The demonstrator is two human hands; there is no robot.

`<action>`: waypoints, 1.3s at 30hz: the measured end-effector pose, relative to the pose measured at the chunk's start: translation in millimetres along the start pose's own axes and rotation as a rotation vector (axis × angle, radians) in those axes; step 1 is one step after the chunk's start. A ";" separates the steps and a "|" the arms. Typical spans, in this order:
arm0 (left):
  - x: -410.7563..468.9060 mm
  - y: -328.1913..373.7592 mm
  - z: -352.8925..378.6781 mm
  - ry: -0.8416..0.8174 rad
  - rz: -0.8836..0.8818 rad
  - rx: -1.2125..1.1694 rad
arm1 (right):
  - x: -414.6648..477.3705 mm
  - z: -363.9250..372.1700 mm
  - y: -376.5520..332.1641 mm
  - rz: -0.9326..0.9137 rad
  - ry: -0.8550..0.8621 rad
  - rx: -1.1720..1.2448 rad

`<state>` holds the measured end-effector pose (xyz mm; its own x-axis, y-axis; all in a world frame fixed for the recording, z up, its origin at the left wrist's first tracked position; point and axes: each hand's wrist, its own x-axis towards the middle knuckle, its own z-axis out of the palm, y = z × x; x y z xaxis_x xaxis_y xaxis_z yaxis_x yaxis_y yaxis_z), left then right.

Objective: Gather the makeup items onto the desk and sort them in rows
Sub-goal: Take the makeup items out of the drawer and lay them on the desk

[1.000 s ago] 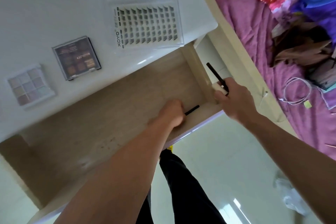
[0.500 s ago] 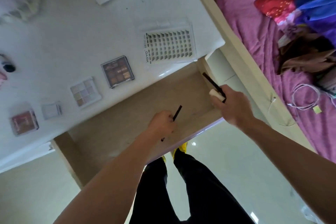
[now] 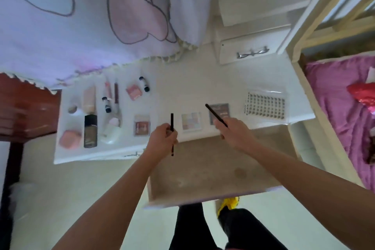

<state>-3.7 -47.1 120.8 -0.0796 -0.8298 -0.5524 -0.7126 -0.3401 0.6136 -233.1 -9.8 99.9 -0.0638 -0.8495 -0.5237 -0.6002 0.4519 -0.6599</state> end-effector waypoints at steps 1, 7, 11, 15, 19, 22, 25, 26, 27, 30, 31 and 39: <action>4.6 -1.8 -13.9 0.026 -0.011 -0.007 | 9.5 0.4 -14.5 -0.002 -0.006 -0.002; 59.1 -13.4 -95.2 0.169 -0.023 0.098 | 71.8 12.5 -109.1 -0.019 0.047 -0.027; 106.0 -18.7 -134.1 0.158 -0.029 0.114 | 120.9 33.9 -156.7 0.035 0.072 -0.103; 153.9 -31.9 -167.0 0.111 -0.068 0.299 | 164.1 63.1 -185.3 0.091 0.045 -0.089; 189.9 -40.2 -181.7 0.120 -0.117 0.406 | 193.3 90.3 -193.4 0.135 -0.004 -0.132; 203.9 -40.3 -184.1 0.131 -0.141 0.418 | 206.7 100.5 -194.5 0.147 -0.014 -0.192; 214.7 -45.8 -182.5 0.119 -0.133 0.446 | 216.3 103.7 -199.6 0.152 -0.001 -0.263; 216.7 -47.5 -181.0 0.117 -0.126 0.451 | 218.2 103.0 -200.9 0.151 0.005 -0.291; 218.7 -49.0 -180.3 0.115 -0.118 0.453 | 220.1 101.7 -202.2 0.149 0.010 -0.314; 220.8 -52.3 -180.7 0.115 -0.089 0.440 | 222.5 96.5 -204.1 0.157 0.011 -0.313; 220.8 -53.6 -182.1 0.115 -0.082 0.440 | 223.0 95.0 -204.4 0.161 0.016 -0.304; 209.4 -69.1 -182.7 0.085 0.021 0.562 | 210.7 88.6 -197.4 0.169 0.118 -0.273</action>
<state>156.2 -278.2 65.8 -0.0578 -0.8741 -0.4822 -0.9748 -0.0548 0.2160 -57.4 -254.0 72.1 -0.2630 -0.8015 -0.5371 -0.7635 0.5132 -0.3920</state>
